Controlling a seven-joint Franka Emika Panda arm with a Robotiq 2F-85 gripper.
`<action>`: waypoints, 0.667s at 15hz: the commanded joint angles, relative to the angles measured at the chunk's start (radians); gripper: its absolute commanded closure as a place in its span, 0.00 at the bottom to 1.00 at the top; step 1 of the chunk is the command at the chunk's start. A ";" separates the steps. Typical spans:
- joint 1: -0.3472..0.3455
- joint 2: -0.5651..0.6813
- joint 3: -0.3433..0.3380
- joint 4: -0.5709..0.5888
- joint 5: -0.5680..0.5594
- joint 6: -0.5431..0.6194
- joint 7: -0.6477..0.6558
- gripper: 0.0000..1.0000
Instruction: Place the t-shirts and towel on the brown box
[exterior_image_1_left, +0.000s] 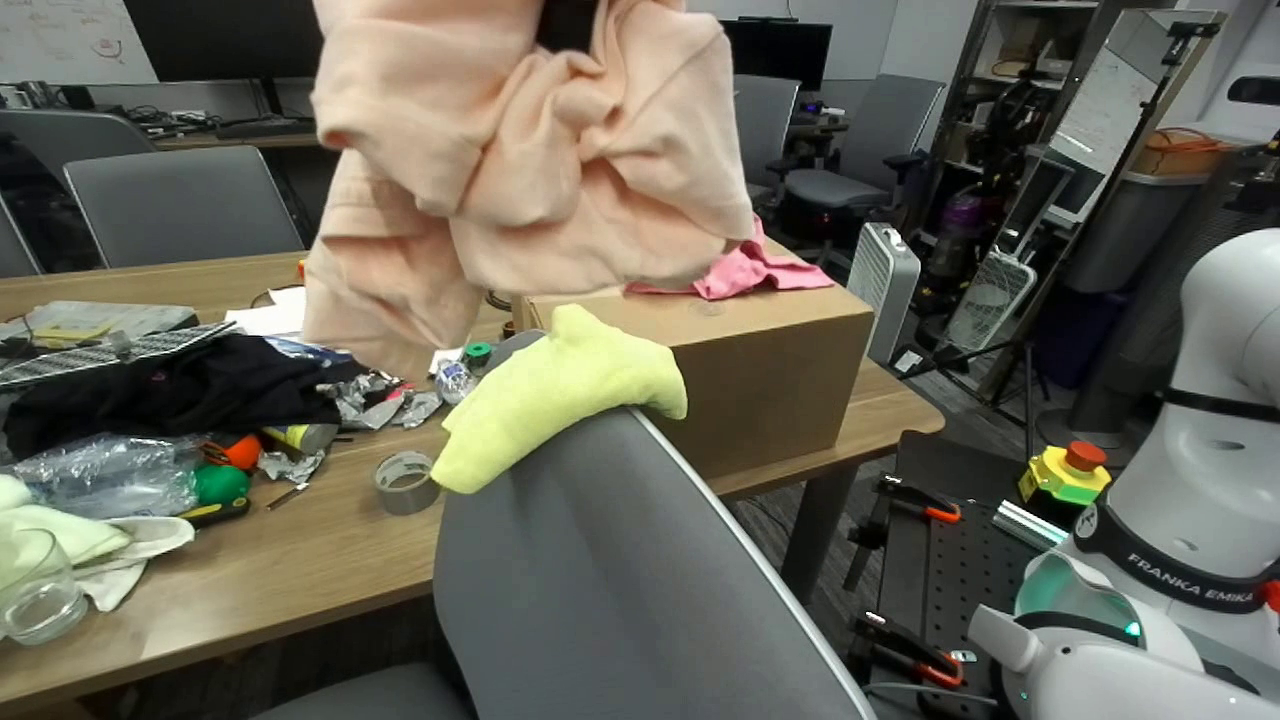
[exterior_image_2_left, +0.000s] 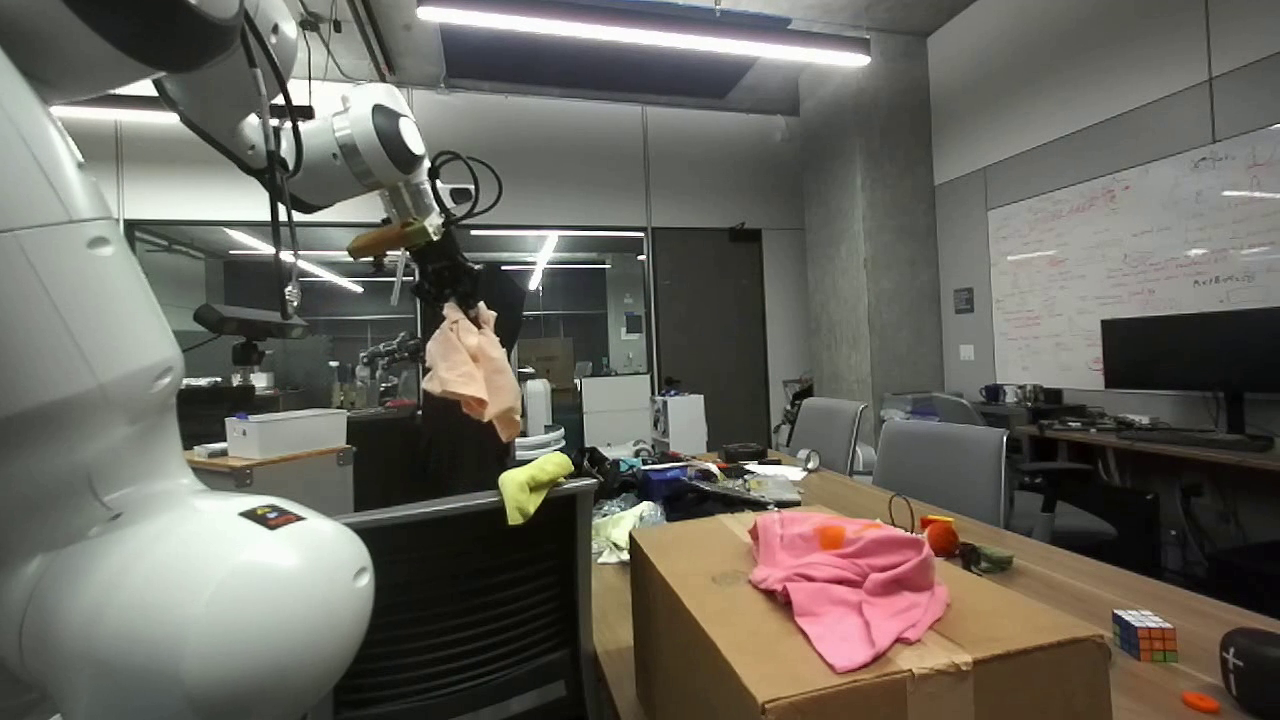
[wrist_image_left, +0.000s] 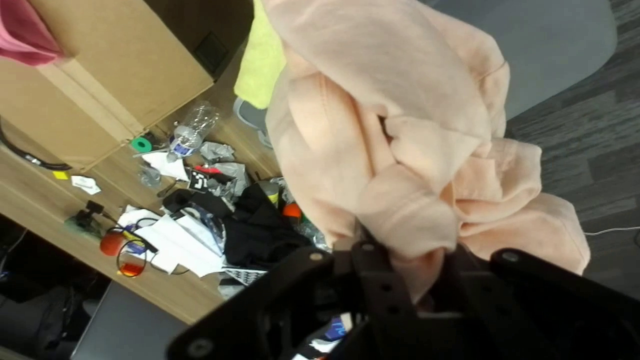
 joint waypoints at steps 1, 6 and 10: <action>-0.056 0.043 0.014 0.084 -0.106 -0.024 0.060 0.96; -0.125 0.017 -0.050 0.085 -0.185 -0.050 0.102 0.96; -0.178 -0.039 -0.159 0.060 -0.163 -0.055 0.080 0.96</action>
